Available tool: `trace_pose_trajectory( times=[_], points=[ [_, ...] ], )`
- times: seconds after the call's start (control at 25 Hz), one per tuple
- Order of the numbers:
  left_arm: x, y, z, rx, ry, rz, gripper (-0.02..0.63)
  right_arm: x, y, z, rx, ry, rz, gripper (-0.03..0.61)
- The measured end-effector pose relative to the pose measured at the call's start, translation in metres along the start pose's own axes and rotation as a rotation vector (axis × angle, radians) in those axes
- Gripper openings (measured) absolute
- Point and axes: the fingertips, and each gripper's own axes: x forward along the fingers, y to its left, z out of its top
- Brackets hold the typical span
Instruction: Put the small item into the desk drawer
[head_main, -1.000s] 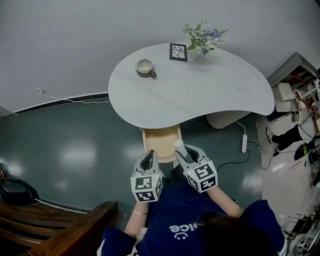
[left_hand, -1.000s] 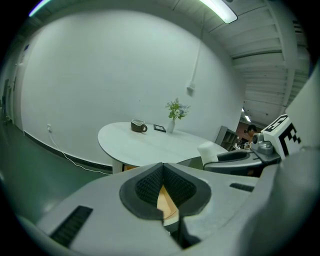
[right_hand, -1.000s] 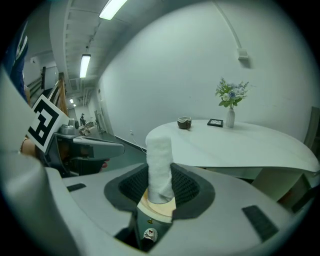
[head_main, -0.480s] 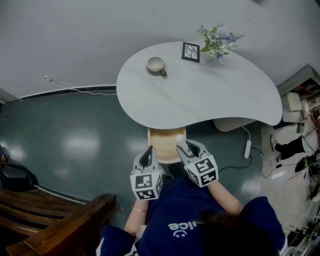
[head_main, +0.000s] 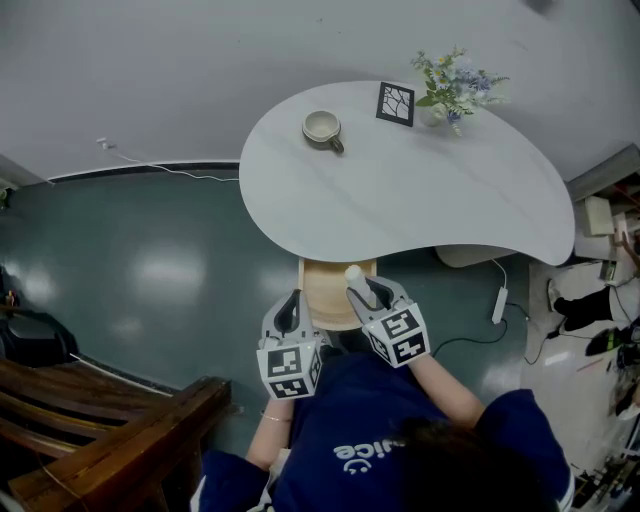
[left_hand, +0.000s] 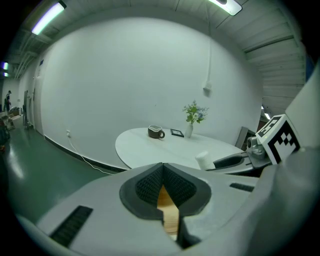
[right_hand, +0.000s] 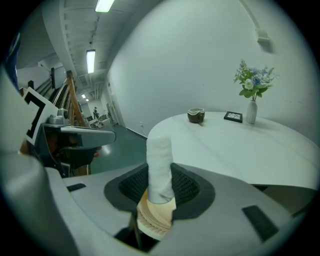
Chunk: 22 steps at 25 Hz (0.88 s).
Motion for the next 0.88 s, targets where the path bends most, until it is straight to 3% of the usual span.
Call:
trace_pose_trajectory(
  times=[0.88],
  points=[
    [-0.003,0.027,-0.007,-0.047,0.039,0.175,0.003,0.075,0.004,-0.043,-0.065,0.236,0.183,0.143]
  ],
)
